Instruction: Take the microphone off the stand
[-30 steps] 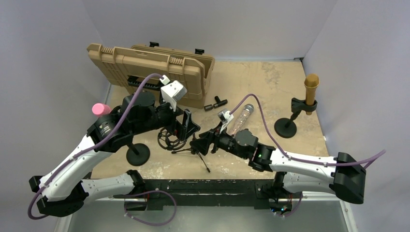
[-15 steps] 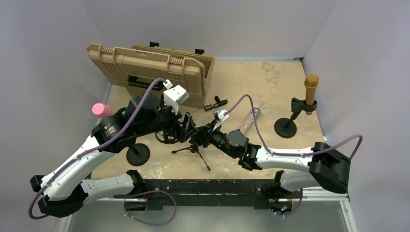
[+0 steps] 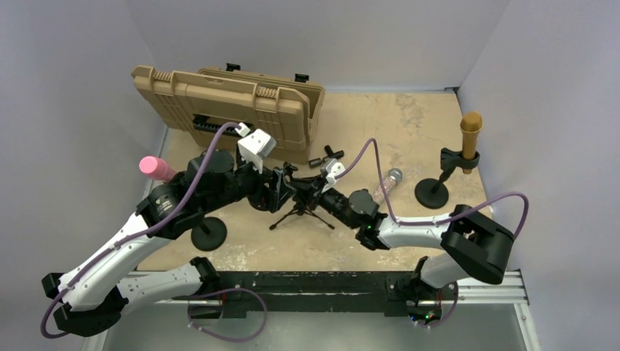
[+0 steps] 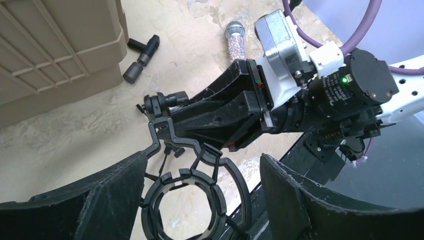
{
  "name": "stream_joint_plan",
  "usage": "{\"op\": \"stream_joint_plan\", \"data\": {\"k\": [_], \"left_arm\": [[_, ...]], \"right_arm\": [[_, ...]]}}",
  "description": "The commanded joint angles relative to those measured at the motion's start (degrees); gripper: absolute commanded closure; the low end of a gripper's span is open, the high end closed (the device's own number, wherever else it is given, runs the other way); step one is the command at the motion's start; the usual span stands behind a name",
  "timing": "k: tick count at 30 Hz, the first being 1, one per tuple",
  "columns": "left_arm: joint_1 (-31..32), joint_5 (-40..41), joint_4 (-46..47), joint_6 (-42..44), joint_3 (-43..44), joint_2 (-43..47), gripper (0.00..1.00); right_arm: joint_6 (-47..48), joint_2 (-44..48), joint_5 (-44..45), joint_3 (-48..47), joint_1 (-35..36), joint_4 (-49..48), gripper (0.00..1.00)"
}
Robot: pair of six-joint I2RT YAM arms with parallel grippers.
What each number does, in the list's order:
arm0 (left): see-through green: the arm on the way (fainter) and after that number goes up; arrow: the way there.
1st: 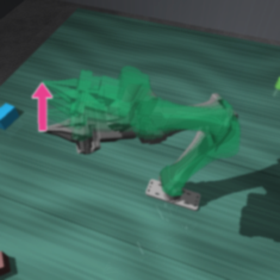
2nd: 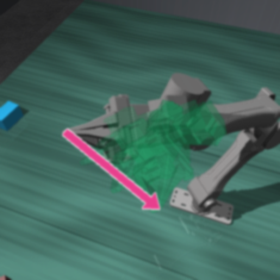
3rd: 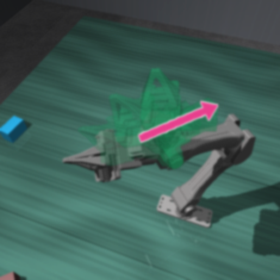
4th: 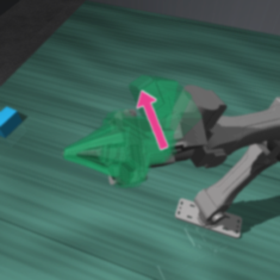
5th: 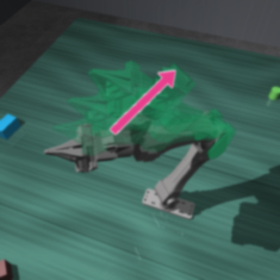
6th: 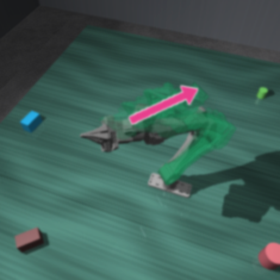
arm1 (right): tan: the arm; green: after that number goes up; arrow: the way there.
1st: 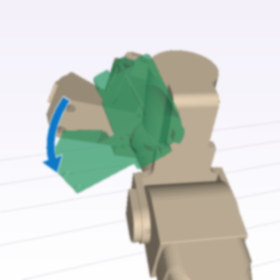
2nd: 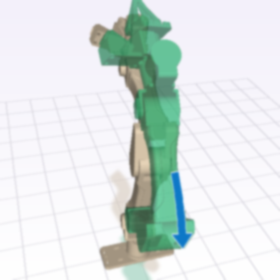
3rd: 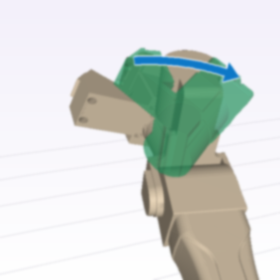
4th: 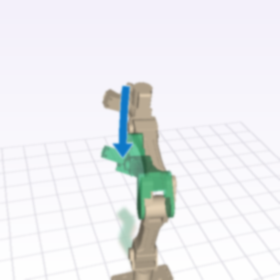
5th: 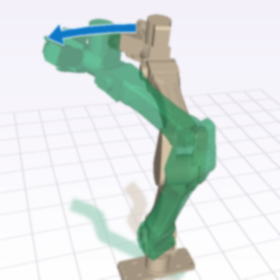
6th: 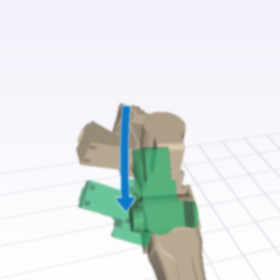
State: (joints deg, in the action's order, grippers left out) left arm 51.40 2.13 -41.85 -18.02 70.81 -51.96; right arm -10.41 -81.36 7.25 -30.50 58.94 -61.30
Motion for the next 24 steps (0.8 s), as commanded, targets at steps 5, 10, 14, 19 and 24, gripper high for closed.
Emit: {"op": "stream_joint_plan", "data": {"k": [5,10,14,19,24], "left_arm": [[-0.07,-2.26,1.36,-2.17,-0.07,-3.74,0.19],[-0.06,-4.25,3.12,-2.47,-0.14,-4.63,0.19],[-0.06,-4.99,3.50,-1.67,0.75,-5.22,0.18],[-0.10,-5.03,3.88,-1.10,1.44,-5.65,0.18],[-0.14,-5.57,4.43,-1.49,1.40,-5.36,0.16]], "right_arm": [[4.40,-3.26,-4.47,-5.57,-4.79,-12.21,0.81],[-1.73,-0.71,-3.15,-5.25,-4.88,-4.00,0.55],[-8.79,1.56,-1.92,-5.23,-4.88,5.45,0.43],[-16.68,1.73,-3.21,-4.13,-4.81,14.55,0.35],[-23.49,4.14,-6.80,-1.34,-4.80,17.11,0.34]]}}
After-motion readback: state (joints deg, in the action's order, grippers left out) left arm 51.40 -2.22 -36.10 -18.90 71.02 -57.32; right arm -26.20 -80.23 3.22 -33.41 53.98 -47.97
